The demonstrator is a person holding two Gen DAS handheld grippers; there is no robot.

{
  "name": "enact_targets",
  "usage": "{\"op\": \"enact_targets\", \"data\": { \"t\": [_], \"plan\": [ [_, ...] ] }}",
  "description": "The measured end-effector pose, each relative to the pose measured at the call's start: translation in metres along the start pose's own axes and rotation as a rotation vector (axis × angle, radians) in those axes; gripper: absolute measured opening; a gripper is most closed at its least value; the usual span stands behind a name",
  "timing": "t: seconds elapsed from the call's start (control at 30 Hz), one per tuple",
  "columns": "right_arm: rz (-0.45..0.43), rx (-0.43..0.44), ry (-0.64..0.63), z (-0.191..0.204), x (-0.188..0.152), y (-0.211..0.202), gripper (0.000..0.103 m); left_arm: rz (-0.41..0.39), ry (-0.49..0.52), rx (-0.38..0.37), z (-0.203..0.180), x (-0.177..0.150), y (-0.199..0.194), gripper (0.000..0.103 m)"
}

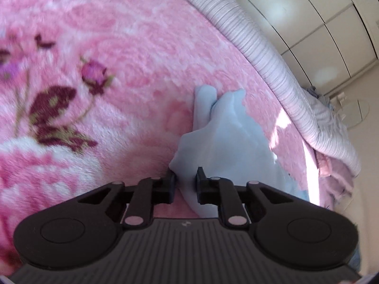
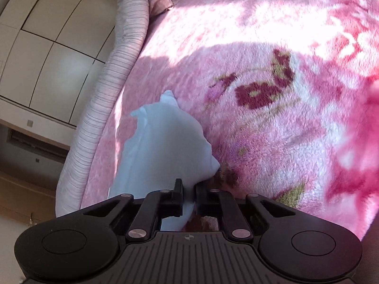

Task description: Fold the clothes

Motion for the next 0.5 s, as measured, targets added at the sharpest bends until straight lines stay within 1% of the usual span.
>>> {"op": "enact_targets", "data": {
  "t": [0.1, 0.2, 0.27, 0.33, 0.4, 0.43, 0.47, 0.5],
  "plan": [
    [0.005, 0.003, -0.032, 0.005, -0.002, -0.015, 0.006, -0.014, 0.048, -0.014, -0.003, -0.007, -0.020, 0.011],
    [0.010, -0.003, -0.061, 0.007, -0.001, -0.032, 0.006, 0.016, 0.045, -0.042, 0.000, -0.016, -0.045, 0.011],
    [0.020, -0.001, -0.063, 0.005, -0.003, -0.048, 0.006, 0.044, 0.063, -0.043, 0.005, -0.024, -0.058, 0.011],
    [0.039, -0.016, -0.084, -0.002, -0.010, -0.054, 0.007, 0.088, 0.084, -0.032, 0.011, -0.033, -0.063, 0.012],
    [0.058, -0.031, -0.104, -0.009, -0.017, -0.061, 0.007, 0.113, 0.107, 0.002, 0.020, -0.037, -0.060, 0.016],
    [0.067, -0.030, -0.098, -0.015, -0.021, -0.060, 0.008, 0.116, 0.112, 0.016, 0.025, -0.036, -0.060, 0.017],
    [0.079, -0.032, -0.081, -0.021, -0.024, -0.058, 0.012, 0.113, 0.112, 0.017, 0.027, -0.034, -0.061, 0.019],
    [0.088, -0.033, -0.064, -0.026, -0.027, -0.056, 0.013, 0.086, 0.134, 0.029, 0.027, -0.031, -0.067, 0.020]
  ]
}}
Point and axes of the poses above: each gripper's, at about its wrist camera, not at the fingertips, and y roughly the way its jaws point, z to its left, x to its top, the point moved 7 cm from there along y, roughly the way its jaws point, and after that the axes turned 14 degrees about -y, right-handed, at the moved point
